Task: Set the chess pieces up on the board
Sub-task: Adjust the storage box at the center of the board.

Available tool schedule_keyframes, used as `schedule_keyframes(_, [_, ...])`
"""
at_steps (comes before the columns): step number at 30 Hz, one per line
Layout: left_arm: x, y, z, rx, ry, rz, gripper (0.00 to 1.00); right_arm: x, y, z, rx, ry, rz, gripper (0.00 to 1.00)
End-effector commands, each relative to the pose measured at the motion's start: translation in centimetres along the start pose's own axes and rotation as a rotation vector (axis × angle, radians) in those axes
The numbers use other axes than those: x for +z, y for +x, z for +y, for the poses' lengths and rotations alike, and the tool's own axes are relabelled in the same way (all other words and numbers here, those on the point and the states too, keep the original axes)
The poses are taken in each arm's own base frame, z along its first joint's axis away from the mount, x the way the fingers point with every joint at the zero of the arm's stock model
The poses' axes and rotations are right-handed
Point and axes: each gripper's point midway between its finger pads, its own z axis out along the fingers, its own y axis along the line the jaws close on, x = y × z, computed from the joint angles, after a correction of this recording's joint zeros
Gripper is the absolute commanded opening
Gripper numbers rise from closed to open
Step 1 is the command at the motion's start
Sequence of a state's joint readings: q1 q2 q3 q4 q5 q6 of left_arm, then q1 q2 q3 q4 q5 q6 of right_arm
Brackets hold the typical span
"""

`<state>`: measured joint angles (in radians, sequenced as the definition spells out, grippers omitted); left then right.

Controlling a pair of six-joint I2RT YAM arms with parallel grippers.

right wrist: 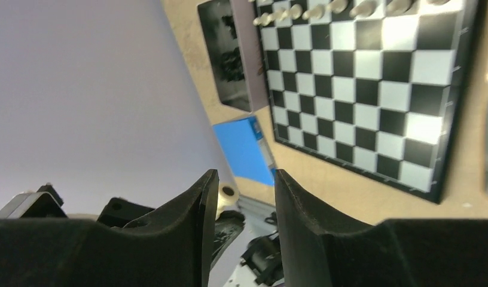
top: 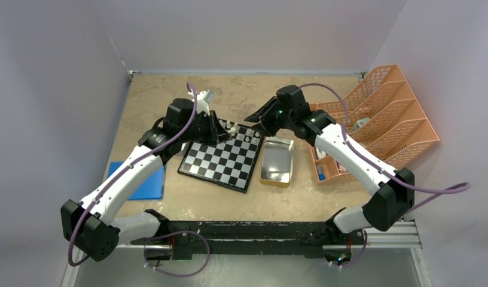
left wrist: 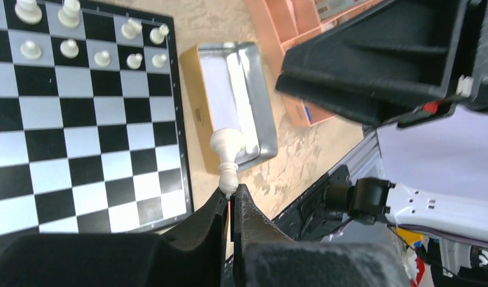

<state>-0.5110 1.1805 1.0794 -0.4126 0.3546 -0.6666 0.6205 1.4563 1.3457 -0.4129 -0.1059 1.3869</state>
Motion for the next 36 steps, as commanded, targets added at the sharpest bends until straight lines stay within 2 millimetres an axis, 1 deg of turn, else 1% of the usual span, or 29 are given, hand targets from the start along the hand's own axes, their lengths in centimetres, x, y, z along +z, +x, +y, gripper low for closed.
schedule_keyframes(1, [-1.1, 2.1, 0.9, 0.028, -0.020, 0.071, 0.00, -0.8, -2.5, -2.4, -0.203, 0.053, -0.110, 0.43])
schedule_keyframes(4, [-0.9, 3.1, 2.2, 0.035, -0.073, 0.127, 0.00, -0.4, -2.5, -4.1, -0.360, 0.088, -0.095, 0.43])
schedule_keyframes(8, [-0.6, 4.4, 3.7, 0.048, -0.144, 0.244, 0.00, 0.6, -4.3, -9.0, -0.505, 0.263, -0.145, 0.43])
schedule_keyframes(10, [-0.4, 5.0, 4.3, 0.045, -0.170, 0.294, 0.00, 1.2, -5.1, -10.6, -0.557, 0.322, -0.162, 0.42])
schedule_keyframes(12, [-0.4, 5.7, 4.8, 0.036, -0.185, 0.324, 0.00, 2.2, -5.3, -11.7, -0.588, 0.357, -0.151, 0.42])
schedule_keyframes(14, [-0.4, 6.1, 4.9, 0.031, -0.183, 0.336, 0.00, 3.4, -5.7, -12.3, -0.602, 0.379, -0.160, 0.41])
schedule_keyframes(19, [-0.3, 6.8, 5.0, 0.013, -0.171, 0.355, 0.00, 6.4, -5.2, -14.2, -0.609, 0.409, -0.101, 0.40])
schedule_keyframes(21, [-0.2, 6.8, 5.0, 0.011, -0.172, 0.358, 0.00, 7.2, -5.3, -14.5, -0.606, 0.419, -0.095, 0.39])
schedule_keyframes(22, [-0.2, 6.8, 5.0, 0.011, -0.174, 0.360, 0.00, 7.8, -5.3, -15.0, -0.598, 0.439, -0.088, 0.39])
schedule_keyframes(24, [-0.2, 6.8, 5.0, 0.010, -0.175, 0.362, 0.00, 8.4, -5.1, -15.6, -0.586, 0.469, -0.061, 0.37])
schedule_keyframes(26, [-0.2, 6.8, 5.0, 0.008, -0.175, 0.362, 0.00, 9.0, -5.2, -15.8, -0.582, 0.488, -0.053, 0.34])
schedule_keyframes(30, [-0.1, 6.9, 5.2, 0.013, -0.181, 0.367, 0.00, 9.8, -5.9, -16.0, -0.583, 0.518, -0.081, 0.21])
schedule_keyframes(31, [0.0, 6.9, 5.3, 0.014, -0.184, 0.369, 0.00, 10.0, -6.1, -16.0, -0.578, 0.522, -0.087, 0.19])
schedule_keyframes(36, [0.5, 7.1, 5.8, 0.012, -0.202, 0.396, 0.00, 10.3, -6.4, -15.5, -0.532, 0.519, -0.105, 0.15])
